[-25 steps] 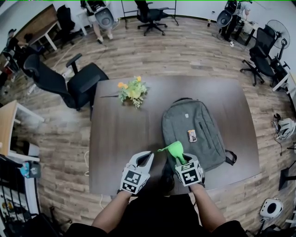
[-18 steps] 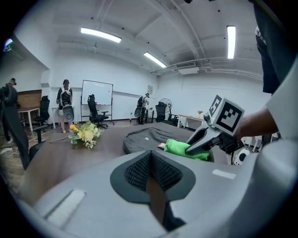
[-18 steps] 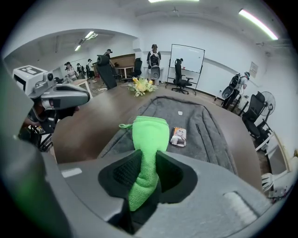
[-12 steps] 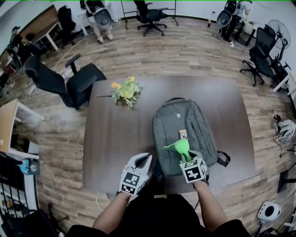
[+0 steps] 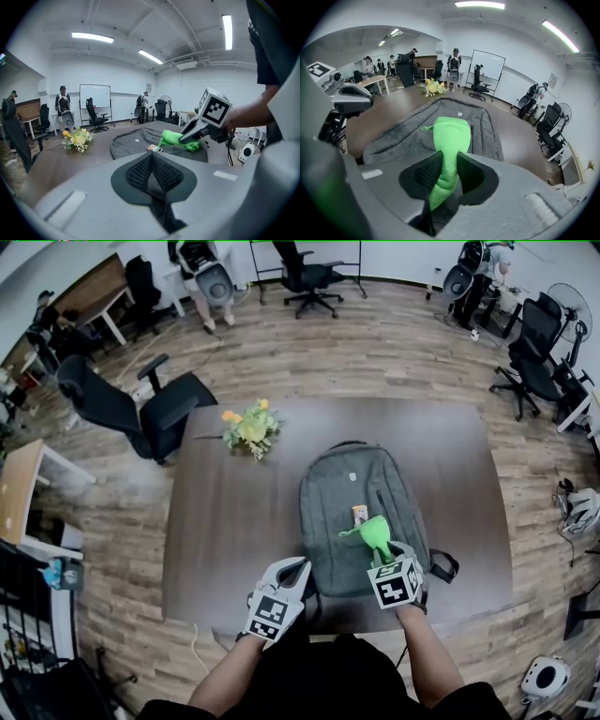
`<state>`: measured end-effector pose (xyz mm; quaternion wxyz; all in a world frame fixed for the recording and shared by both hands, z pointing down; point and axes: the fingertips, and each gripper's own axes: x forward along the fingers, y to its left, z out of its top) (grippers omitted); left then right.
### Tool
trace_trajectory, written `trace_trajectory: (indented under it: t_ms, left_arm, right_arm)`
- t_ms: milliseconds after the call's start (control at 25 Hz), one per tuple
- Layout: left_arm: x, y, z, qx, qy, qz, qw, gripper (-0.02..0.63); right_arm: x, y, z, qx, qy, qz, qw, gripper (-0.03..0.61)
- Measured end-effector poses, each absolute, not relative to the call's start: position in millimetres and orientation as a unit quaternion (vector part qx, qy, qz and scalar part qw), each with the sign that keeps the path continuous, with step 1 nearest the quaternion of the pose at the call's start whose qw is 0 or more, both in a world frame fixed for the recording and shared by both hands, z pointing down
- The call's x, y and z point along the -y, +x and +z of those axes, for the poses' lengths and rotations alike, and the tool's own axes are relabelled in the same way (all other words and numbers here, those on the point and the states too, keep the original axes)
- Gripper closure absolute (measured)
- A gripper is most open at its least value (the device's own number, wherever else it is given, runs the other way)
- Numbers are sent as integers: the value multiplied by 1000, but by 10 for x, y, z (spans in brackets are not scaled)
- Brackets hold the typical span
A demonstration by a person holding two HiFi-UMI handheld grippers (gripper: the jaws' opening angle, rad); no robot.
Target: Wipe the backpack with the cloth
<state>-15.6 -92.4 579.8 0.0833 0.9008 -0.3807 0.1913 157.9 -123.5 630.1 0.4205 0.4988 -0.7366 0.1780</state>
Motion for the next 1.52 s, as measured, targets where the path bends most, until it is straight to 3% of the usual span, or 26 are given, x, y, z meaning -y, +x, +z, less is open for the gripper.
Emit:
trace_trajectory:
  t_ms: [1000,1280,1520]
  left_arm:
    - [712,89,5757,410,889,175,104,595]
    - [774,46,5580,434,882,148,107,595]
    - [818,-52,5399,441,885,119,95,595]
  right_arm:
    - [1268,2890,6211,695,582,205,369,476]
    - [1274,2686,5709,741,581,191,278,476]
    - [1315,2356,5008,790,573,109,187,476]
